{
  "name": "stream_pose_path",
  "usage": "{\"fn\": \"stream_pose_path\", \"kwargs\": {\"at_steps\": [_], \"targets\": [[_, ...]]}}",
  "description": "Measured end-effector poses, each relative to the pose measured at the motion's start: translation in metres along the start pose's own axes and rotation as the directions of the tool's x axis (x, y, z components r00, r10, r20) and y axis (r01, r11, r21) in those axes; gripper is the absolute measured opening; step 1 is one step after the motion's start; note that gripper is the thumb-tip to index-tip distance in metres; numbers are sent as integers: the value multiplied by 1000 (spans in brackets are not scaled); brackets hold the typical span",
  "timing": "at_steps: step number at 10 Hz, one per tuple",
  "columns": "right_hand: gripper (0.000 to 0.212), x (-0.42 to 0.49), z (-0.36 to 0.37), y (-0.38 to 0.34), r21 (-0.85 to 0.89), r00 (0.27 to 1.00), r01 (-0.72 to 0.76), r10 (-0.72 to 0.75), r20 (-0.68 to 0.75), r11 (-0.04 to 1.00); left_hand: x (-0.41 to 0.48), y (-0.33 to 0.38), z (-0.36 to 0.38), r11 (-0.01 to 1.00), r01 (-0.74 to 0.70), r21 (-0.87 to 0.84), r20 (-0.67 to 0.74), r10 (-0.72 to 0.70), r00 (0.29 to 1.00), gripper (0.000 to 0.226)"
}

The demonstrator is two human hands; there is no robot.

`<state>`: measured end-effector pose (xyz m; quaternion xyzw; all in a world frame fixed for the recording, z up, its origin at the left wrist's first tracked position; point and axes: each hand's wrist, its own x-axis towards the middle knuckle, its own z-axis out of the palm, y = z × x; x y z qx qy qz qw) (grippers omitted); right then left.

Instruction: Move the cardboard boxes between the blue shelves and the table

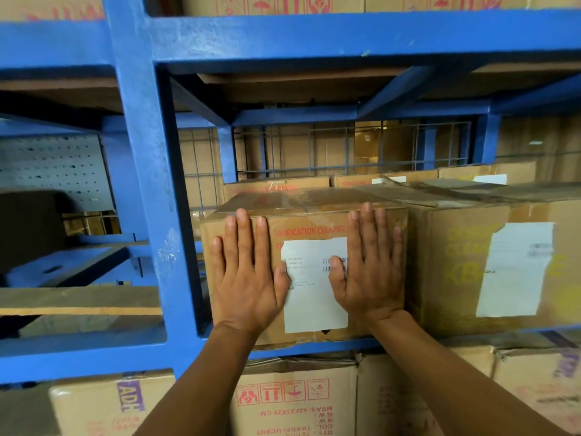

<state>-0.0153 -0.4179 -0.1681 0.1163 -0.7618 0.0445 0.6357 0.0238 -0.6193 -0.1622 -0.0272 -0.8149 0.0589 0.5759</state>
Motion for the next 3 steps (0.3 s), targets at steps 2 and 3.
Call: {"fn": "stream_pose_path", "kwargs": {"at_steps": [2, 3], "targets": [[68, -8, -26, -6, -35, 981, -43, 49, 186, 998, -15, 8, -16, 997, 40, -60, 139, -31, 990, 68], [73, -54, -55, -14, 34, 941, -78, 62, 333, 996, -72, 15, -26, 991, -14, -132, 249, 47, 967, 69]]}}
